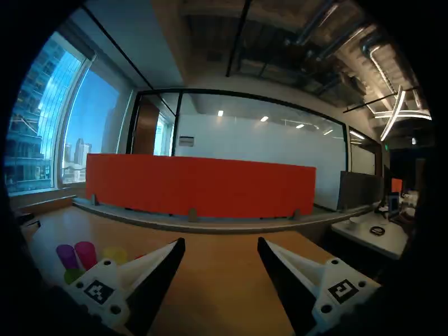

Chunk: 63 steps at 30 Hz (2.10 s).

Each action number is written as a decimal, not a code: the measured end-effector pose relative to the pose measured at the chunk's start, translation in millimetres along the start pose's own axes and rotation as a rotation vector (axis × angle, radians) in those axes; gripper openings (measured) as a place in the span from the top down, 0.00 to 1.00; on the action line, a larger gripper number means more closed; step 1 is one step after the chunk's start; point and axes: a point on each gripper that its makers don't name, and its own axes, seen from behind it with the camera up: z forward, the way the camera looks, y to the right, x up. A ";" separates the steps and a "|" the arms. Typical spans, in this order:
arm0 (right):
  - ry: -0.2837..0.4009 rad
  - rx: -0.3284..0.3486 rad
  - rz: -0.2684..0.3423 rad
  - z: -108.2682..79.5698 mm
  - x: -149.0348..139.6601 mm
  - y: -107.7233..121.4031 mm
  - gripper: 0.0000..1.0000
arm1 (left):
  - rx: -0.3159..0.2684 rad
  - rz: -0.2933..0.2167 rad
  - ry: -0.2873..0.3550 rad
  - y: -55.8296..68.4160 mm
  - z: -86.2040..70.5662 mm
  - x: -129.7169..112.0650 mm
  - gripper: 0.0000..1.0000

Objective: Pour water

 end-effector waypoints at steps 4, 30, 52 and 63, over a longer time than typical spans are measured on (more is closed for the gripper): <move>0.002 0.000 0.001 -1.2 0.6 -0.2 0.00 | 0.000 0.001 -0.010 0.5 1.2 -2.5 0.03; 0.019 0.031 -0.008 -5.2 4.2 -5.1 0.00 | -0.011 0.003 -0.045 1.7 4.5 -11.7 0.03; 0.050 0.056 0.011 -3.0 -22.4 -4.6 0.00 | -0.011 0.004 -0.045 1.1 3.9 -12.5 0.03; 0.066 0.067 0.046 -0.2 -43.2 -7.5 0.00 | -0.011 0.003 -0.045 1.7 3.9 -12.9 0.03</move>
